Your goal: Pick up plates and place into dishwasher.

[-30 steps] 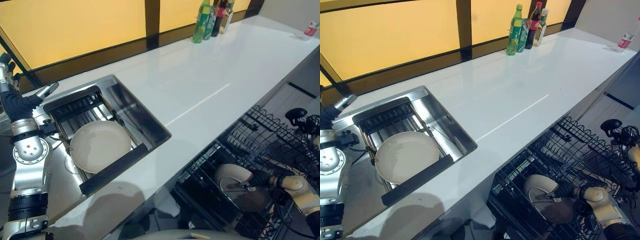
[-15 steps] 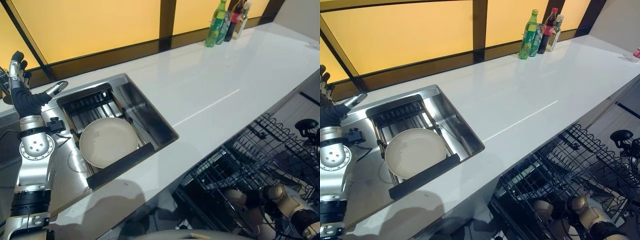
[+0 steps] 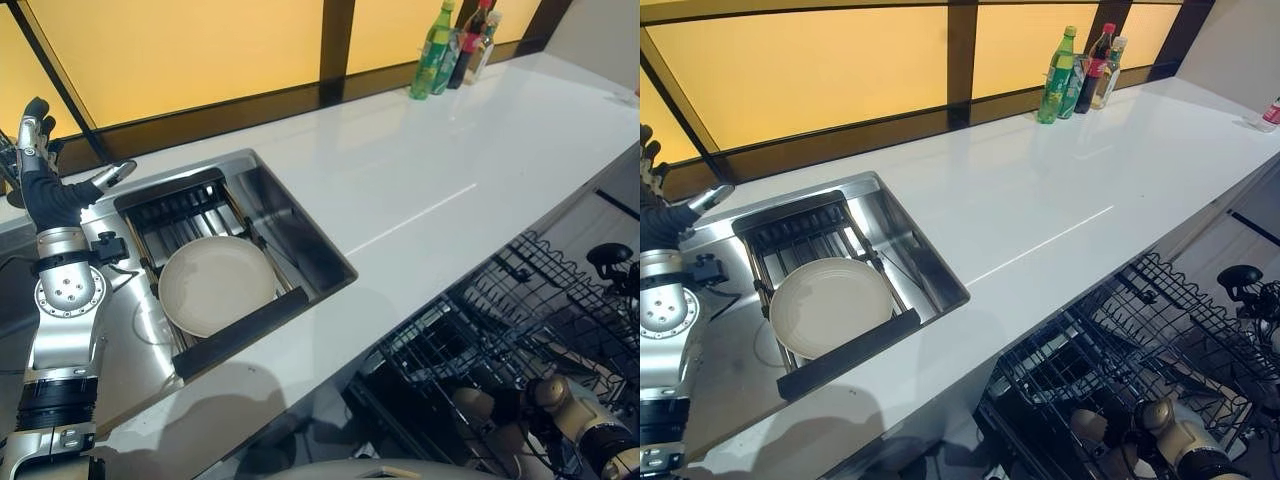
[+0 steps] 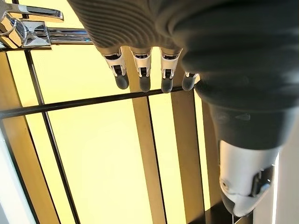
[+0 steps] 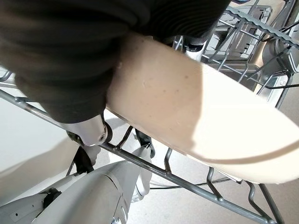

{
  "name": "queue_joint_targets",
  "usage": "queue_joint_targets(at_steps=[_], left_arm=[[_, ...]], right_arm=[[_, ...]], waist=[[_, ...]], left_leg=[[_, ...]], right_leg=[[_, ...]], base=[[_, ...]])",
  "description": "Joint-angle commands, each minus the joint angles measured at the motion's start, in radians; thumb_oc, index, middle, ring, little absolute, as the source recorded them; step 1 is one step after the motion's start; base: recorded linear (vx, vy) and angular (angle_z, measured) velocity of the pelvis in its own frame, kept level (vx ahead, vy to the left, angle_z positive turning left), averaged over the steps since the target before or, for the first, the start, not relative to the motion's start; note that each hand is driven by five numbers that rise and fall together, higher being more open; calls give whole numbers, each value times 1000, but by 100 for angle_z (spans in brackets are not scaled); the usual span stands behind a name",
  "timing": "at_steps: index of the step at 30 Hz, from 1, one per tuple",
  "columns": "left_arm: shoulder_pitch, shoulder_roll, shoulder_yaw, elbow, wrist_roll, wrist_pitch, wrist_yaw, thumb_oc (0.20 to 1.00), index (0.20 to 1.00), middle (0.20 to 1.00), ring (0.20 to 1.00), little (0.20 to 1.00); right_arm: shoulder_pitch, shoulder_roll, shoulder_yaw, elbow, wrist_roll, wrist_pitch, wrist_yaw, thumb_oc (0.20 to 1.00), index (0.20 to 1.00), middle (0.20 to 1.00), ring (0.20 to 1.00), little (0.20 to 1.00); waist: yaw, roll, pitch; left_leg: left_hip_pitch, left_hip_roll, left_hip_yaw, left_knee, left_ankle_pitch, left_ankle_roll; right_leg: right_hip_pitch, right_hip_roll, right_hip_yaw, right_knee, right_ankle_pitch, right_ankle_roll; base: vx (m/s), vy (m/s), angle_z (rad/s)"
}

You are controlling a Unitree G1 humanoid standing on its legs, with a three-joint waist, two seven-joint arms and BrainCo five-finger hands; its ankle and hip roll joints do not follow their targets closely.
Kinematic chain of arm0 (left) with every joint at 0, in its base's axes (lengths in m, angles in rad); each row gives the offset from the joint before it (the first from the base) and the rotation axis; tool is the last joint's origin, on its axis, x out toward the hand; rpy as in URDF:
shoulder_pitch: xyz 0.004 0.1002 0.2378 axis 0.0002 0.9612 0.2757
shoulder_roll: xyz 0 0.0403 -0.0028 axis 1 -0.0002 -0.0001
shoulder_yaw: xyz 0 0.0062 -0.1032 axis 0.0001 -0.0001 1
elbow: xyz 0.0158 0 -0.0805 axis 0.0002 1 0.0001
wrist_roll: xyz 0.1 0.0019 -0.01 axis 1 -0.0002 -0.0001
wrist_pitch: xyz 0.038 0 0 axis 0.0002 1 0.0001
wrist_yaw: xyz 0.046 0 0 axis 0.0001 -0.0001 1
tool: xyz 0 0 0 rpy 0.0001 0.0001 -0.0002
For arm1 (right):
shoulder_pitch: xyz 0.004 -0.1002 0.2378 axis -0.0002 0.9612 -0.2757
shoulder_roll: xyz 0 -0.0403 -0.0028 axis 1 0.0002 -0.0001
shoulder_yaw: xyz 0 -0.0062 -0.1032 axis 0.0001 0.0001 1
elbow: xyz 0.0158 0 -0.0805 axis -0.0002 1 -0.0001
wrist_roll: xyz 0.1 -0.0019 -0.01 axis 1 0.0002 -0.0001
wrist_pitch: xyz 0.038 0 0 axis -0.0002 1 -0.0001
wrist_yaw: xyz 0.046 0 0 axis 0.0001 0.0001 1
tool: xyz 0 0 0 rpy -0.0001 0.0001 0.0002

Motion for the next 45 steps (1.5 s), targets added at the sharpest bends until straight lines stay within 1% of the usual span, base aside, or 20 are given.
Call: queue_joint_targets(at_steps=[1,4,5,7,10,13,15,20,28,30,31,32,33,34,36,37,39,42,43,45], left_arm=[[-57,56,-34,1,21,-34,-9,1000,1000,1000,1000,1000],[-51,63,-35,11,39,-45,4,1000,1000,1000,1000,1000],[-51,63,-35,11,39,-46,5,1000,1000,1000,1000,1000],[-42,76,-32,29,87,-53,18,1000,1000,1000,1000,1000],[-31,99,-26,62,97,-44,8,1000,1000,1000,1000,1000],[-9,119,-23,97,110,-17,-59,1000,1000,1000,1000,1000],[23,144,-21,107,152,-3,-92,1000,1000,1000,1000,1000],[42,173,-26,150,177,16,-135,1000,1000,1000,1000,1000],[31,176,-52,179,200,34,-175,1000,1000,1000,1000,1000],[36,177,-57,181,250,40,-191,1000,1000,1000,1000,1000],[41,193,-66,191,328,33,-202,1000,1000,1000,1000,1000],[45,211,-78,204,356,43,-224,1000,1000,1000,1000,1000],[49,230,-88,213,337,53,-234,1000,1000,1000,1000,1000],[53,238,-94,220,350,64,-234,1000,1000,1000,1000,1000],[50,256,-107,254,355,74,-221,1000,1000,1000,1000,1000],[52,259,-109,270,344,78,-214,1000,1000,1000,1000,1000],[66,254,-96,275,362,96,-221,1000,1000,1000,1000,1000],[79,251,-90,274,372,114,-253,1000,1000,1000,1000,1000],[80,249,-97,280,374,134,-267,1000,1000,1000,1000,1000],[59,250,-131,320,391,172,-305,1000,1000,1000,1000,1000]], right_arm=[[64,42,27,-41,123,-36,-12,1000,1000,1000,1000,1000],[60,37,0,-71,152,-40,-90,1000,1000,1000,1000,1000],[61,37,0,-71,152,-40,-90,1000,1000,1000,1000,1000],[59,16,-40,-141,173,-35,-134,1000,1000,1000,1000,1000],[68,-20,-88,-226,180,-28,-170,1000,1000,1000,1000,1000],[82,-58,-144,-298,174,-29,-189,1000,1000,1000,1000,1000],[94,-89,-204,-370,174,-30,-200,1000,1000,1000,1000,1000],[97,-126,-295,-456,146,-42,-189,1000,1000,1000,1000,1000],[83,-157,-349,-508,106,-50,-183,1000,1000,1000,1000,1000],[81,-165,-360,-524,92,-48,-178,1000,1000,1000,1000,1000],[76,-175,-364,-535,87,-50,-167,1000,1000,1000,1000,1000],[73,-187,-367,-550,92,-49,-157,1000,1000,1000,1000,1000],[71,-199,-370,-569,101,-45,-153,1000,1000,1000,1000,1000],[69,-210,-374,-585,109,-41,-152,1000,1000,1000,1000,1000],[59,-229,-377,-601,116,-34,-149,1000,1000,1000,1000,1000],[52,-239,-380,-610,116,-28,-149,1000,1000,1000,1000,1000],[52,-239,-390,-631,102,-18,-146,1000,1000,1000,1000,1000],[67,-231,-410,-651,94,-13,-144,1000,1000,1000,1000,1000],[72,-225,-415,-656,92,-7,-145,1000,1000,1000,1000,1000],[72,-221,-412,-655,93,1,-156,1000,1000,1000,1000,1000]], waist=[[-10,31,-55],[-15,34,-59],[-15,34,-58],[-23,36,-57],[-35,38,-55],[-47,43,-52],[-57,49,-50],[-78,57,-51],[-96,60,-55],[-98,62,-55],[-100,64,-55],[-101,66,-53],[-101,67,-52],[-101,68,-52],[-96,70,-49],[-91,71,-47],[-86,73,-45],[-88,77,-41],[-93,80,-40],[-98,83,-35]], left_leg=[[-97,75,54,64,17,-36],[-84,73,54,51,17,-33],[-84,73,54,50,17,-33],[-76,72,57,42,18,-32],[-70,71,62,38,17,-30],[-65,71,67,33,19,-30],[-59,70,72,28,20,-29],[-37,65,80,7,21,-24],[-21,62,87,-2,20,-20],[-18,62,85,-1,18,-19],[-17,61,84,0,18,-19],[-16,60,80,0,17,-18],[-16,57,73,1,17,-17],[-15,54,66,2,15,-17],[-13,46,31,0,10,-14],[-22,40,8,2,19,-11],[-22,37,-25,6,13,-11],[-23,39,-22,4,16,-12],[-13,41,-9,-2,8,-13],[-9,40,8,-10,11,-12]], right_leg=[[-34,-69,-23,101,-89,60],[-36,-70,-26,101,-88,61],[-36,-70,-26,101,-88,61],[-41,-70,-27,107,-87,60],[-47,-70,-25,112,-86,60],[-51,-69,-23,115,-85,61],[-56,-68,-21,118,-84,62],[-64,-64,-12,122,-83,62],[-74,-56,0,130,-84,58],[-77,-53,3,132,-85,56],[-78,-51,6,132,-83,55],[-80,-49,10,133,-82,54],[-81,-46,16,134,-82,53],[-82,-44,21,134,-82,52],[-80,-39,37,133,-82,50],[-88,-36,49,132,-70,48],[-89,-36,67,133,-72,48],[-92,-39,65,139,-72,51],[-86,-43,56,142,-84,55],[-86,-53,39,148,-85,60]], base=[[0,0,0],[0,0,0],[0,0,0],[0,0,0],[0,0,0],[-22,23,0],[-37,45,-4],[-25,37,-2],[-17,7,-4],[-25,-10,-5],[-17,-6,-4],[-22,-7,-6],[-18,-2,-5],[-4,0,-5],[-1,10,-6],[-14,23,-15],[20,47,-18],[43,61,-6],[72,101,-3],[61,109,-3]])
